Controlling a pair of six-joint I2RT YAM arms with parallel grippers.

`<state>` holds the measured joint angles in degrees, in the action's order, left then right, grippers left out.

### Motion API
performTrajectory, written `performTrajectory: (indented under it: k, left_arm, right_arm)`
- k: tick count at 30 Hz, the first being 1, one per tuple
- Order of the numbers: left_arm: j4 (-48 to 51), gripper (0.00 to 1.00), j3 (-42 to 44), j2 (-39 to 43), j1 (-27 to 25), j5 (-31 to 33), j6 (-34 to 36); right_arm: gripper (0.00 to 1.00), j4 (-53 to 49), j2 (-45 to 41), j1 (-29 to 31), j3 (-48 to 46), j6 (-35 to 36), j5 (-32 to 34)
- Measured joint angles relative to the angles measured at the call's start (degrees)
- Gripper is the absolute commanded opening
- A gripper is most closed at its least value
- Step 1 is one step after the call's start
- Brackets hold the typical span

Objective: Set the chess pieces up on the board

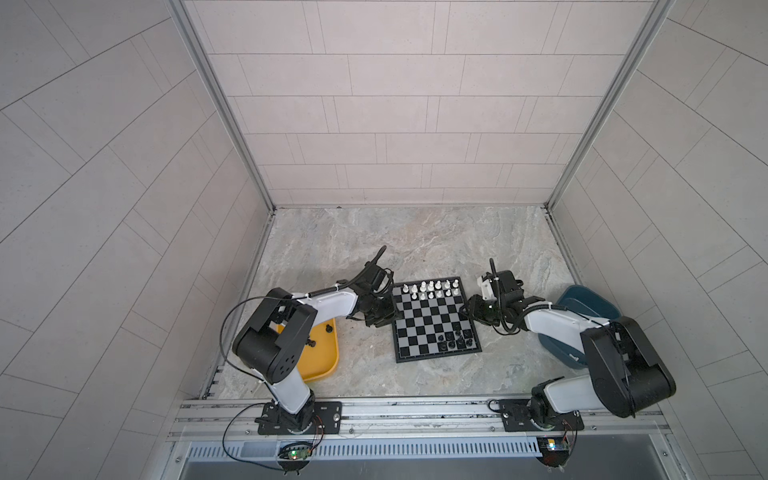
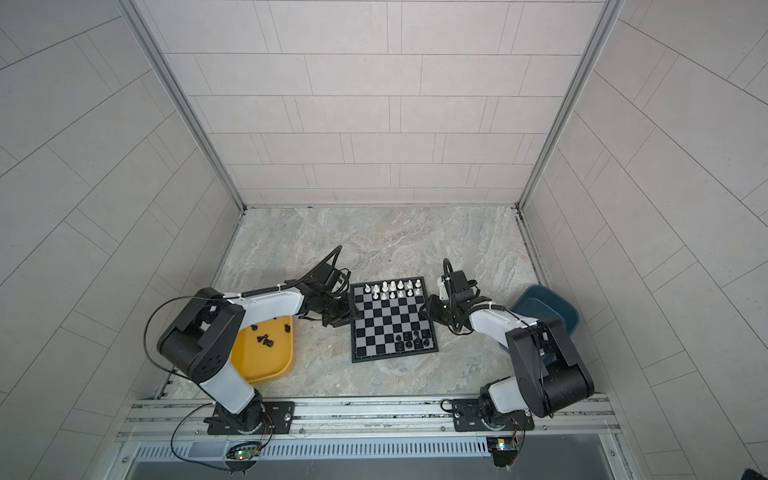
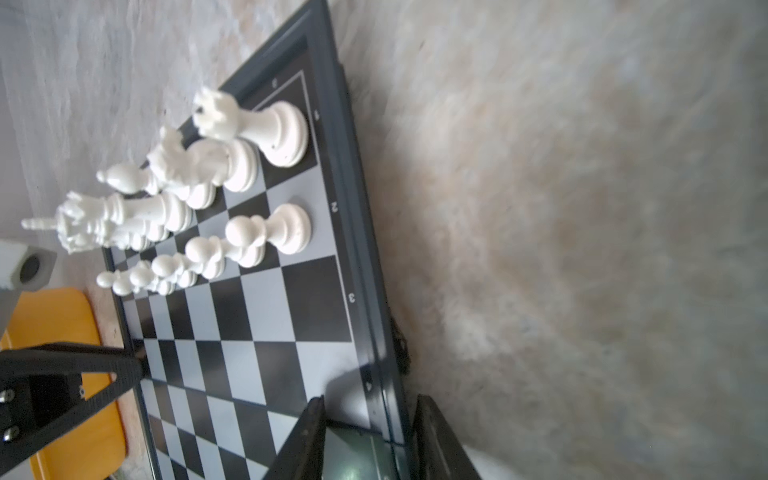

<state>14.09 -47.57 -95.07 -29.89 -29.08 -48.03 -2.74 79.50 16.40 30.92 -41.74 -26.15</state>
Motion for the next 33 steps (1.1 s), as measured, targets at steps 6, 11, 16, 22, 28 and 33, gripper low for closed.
performTrajectory:
  k: [6,11,16,22,28,33]
  left_arm:
    - [4.4,0.49,1.0,2.6,1.3,3.0,3.0]
    - [14.4,0.62,-0.9,7.0,1.5,9.9,6.2]
    - [25.5,0.63,-8.4,16.0,1.8,17.7,9.8]
    - [36.7,0.57,-12.8,31.8,4.3,27.5,10.3]
    - [44.3,0.53,-7.8,40.3,17.5,28.1,8.9]
    - [43.9,0.5,-2.5,34.5,21.1,26.4,7.8]
  right_arm:
    - [0.43,2.6,-3.3,2.5,-3.0,-4.0,3.9]
    - [0.66,0.6,-4.2,1.0,-1.8,-3.1,7.6]
    - [0.77,-3.8,-7.5,0.9,2.0,0.2,9.5]
    - [0.91,-9.9,-16.5,1.5,6.5,5.4,10.4]
    - [0.94,-14.8,-20.9,5.4,8.3,10.1,9.4]
    - [0.95,-17.3,-20.5,10.0,9.6,12.5,8.6]
